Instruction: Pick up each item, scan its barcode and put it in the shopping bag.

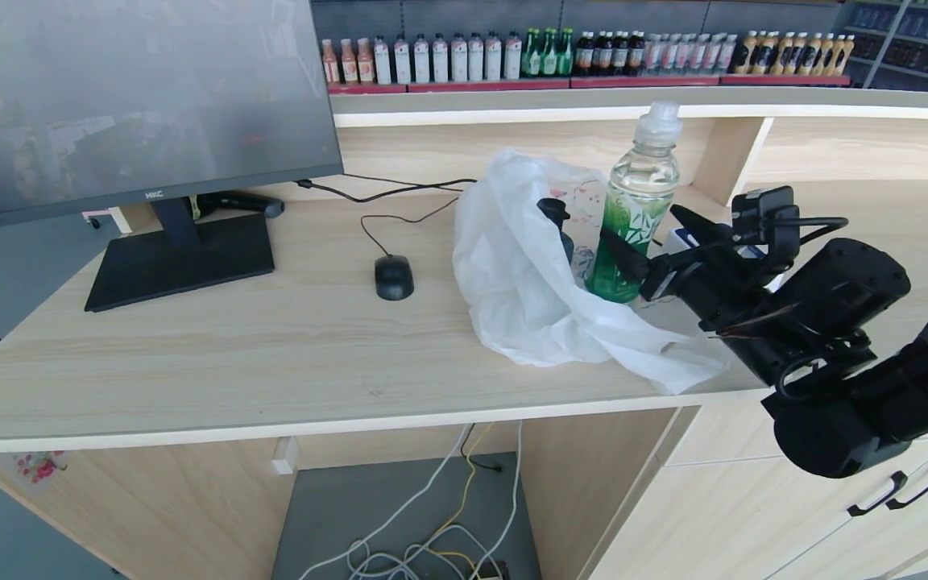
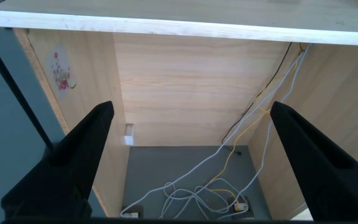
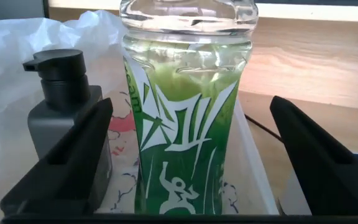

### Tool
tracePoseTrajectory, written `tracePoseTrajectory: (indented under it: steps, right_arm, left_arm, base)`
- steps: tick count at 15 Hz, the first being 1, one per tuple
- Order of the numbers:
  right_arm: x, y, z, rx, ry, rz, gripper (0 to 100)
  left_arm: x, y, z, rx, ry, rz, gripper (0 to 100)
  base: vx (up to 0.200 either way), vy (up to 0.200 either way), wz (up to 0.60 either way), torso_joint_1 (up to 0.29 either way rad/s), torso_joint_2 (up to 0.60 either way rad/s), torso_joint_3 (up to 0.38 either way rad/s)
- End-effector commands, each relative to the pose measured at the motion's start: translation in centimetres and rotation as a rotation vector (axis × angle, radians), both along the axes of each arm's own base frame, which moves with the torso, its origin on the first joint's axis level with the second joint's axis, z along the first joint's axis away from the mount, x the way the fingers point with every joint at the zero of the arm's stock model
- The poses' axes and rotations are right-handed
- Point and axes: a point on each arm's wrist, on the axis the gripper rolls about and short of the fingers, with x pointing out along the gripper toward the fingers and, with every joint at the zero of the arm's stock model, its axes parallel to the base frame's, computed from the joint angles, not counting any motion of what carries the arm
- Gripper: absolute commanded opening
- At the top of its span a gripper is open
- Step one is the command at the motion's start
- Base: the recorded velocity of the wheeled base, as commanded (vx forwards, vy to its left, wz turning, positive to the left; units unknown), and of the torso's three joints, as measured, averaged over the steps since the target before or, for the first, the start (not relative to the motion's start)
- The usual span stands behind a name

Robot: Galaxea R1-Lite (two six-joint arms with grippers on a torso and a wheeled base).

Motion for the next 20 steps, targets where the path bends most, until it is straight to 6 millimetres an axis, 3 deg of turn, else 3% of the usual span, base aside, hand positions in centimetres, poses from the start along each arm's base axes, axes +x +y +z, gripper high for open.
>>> tracePoseTrajectory:
  steps: [1,6,10,13,15,17,20]
  right_arm:
    - [-3.0,-1.3,2.0,0.006,-0.031,-0.013,100]
    - [-9.4,-3.2,3.0,-0.014,-0.031,-0.029,100]
    - [-14.4,-4.7,2.7,-0.018,-0.021,-0.036,100]
    - [-21.8,-6.6,-0.3,-0.031,0.042,-0.030,100]
    - [-22.8,-7.1,0.2,0.026,0.021,-0.096,100]
    - [-24.5,-7.6,-0.5,0.045,0.126,-0.096,100]
    - [-29.0,-8.7,-4.2,-0.045,0.382,-0.078,100]
  left_arm:
    - [0.0,0.0,0.0,0.000,0.000,0.000,100]
    - [0.0,0.0,0.0,0.003,0.000,0.000,100]
    - [0.0,0.0,0.0,0.002,0.000,0.000,100]
    - [0.0,0.0,0.0,0.002,0.000,0.000,100]
    - [0.0,0.0,0.0,0.002,0.000,0.000,100]
    - [0.0,0.0,0.0,0.002,0.000,0.000,100]
    - [0.0,0.0,0.0,0.000,0.000,0.000,100]
  base:
    - [0.000,0.000,0.00,0.000,0.00,0.000]
    - [0.000,0.000,0.00,0.000,0.00,0.000]
    - [0.000,0.000,0.00,0.000,0.00,0.000]
    - [0.000,0.000,0.00,0.000,0.00,0.000]
    - [0.000,0.000,0.00,0.000,0.00,0.000]
    - [0.000,0.000,0.00,0.000,0.00,0.000]
    - [0.000,0.000,0.00,0.000,0.00,0.000]
